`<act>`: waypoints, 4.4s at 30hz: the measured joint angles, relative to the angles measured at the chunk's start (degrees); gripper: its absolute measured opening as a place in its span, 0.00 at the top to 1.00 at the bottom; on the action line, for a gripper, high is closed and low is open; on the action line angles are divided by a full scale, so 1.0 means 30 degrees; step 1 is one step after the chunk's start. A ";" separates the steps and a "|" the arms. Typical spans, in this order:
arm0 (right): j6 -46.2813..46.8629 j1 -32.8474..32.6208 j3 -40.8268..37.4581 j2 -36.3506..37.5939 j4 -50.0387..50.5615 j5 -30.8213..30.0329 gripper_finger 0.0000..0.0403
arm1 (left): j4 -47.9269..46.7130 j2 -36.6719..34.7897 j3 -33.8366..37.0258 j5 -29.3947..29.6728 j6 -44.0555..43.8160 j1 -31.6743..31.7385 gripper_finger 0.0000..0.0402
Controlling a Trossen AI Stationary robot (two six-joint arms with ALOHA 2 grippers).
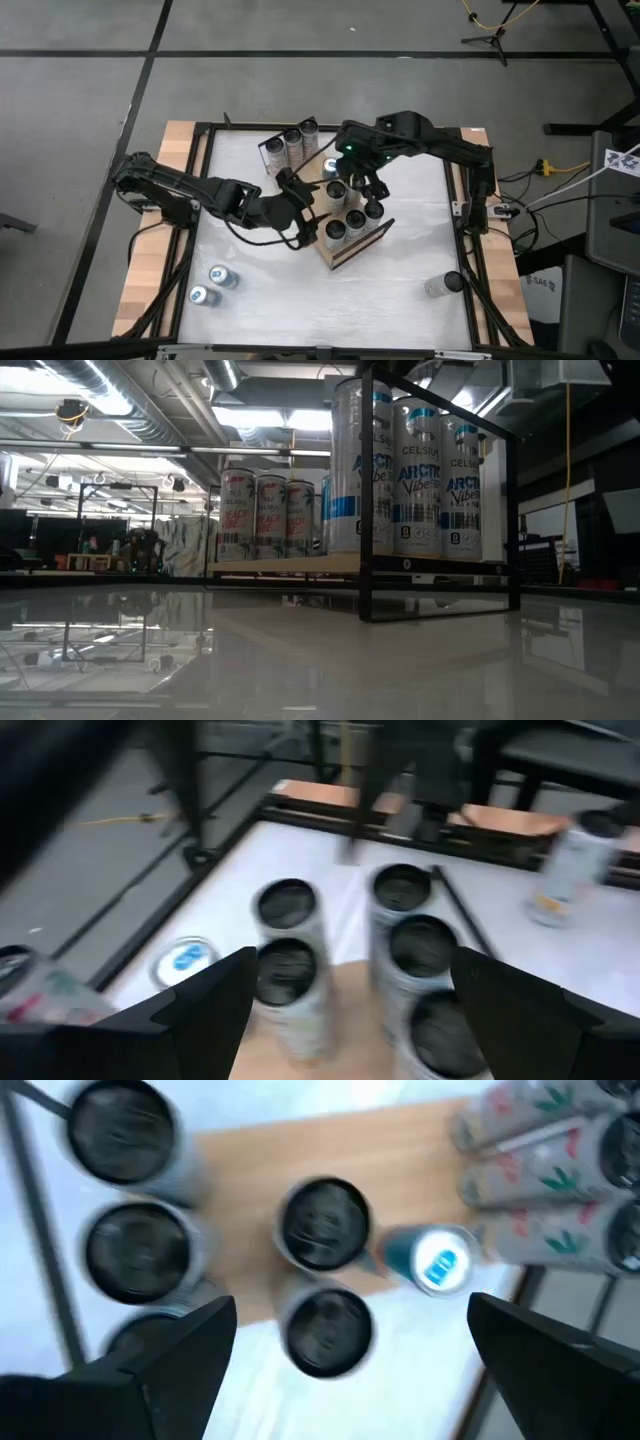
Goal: Place canned beverage on shelf
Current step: Put the top blue soda can on the shelf and align with the other blue soda can
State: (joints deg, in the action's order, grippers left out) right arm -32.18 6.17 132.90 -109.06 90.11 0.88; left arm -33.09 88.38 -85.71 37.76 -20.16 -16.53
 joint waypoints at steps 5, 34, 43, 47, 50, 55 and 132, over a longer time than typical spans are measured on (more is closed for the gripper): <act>-0.0296 0.0022 0.0000 0.0000 -0.0095 -0.1270 0.03 | -0.0099 0.0000 -0.0725 -0.0549 -0.0066 -0.0791 0.19; -0.0926 0.0153 0.0080 -0.0364 -0.5319 0.1576 0.03 | 0.1182 0.0554 0.1058 -0.3713 0.0785 -0.0213 0.19; -0.0376 0.0123 0.0029 0.0100 -0.4029 0.0899 0.03 | -0.1006 0.0557 0.2177 -0.4311 -0.3186 -0.1812 0.19; 0.0404 0.0080 0.0029 0.0962 -0.2802 0.0947 0.03 | -0.3255 0.0110 0.1678 -0.4975 -0.6609 -0.2854 0.19; 0.1171 0.0073 0.0029 0.1558 -0.1779 0.1791 0.03 | -0.5583 -0.0204 0.1145 -0.5012 -0.9411 -0.3673 0.19; 0.1674 0.0073 0.0020 0.2572 0.0035 0.4186 0.03 | -1.0703 -0.0255 -0.0293 -0.6678 -1.5213 -0.4977 0.19; 0.7715 -0.0678 -2.5339 2.0604 -1.4527 0.4942 0.03 | -1.3789 0.0823 0.4627 -1.3233 -3.5116 -0.9043 0.20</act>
State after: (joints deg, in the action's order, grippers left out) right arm -9.04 4.14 56.88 -47.24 46.52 15.70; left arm -74.46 90.85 -71.83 -1.94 -125.51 -43.66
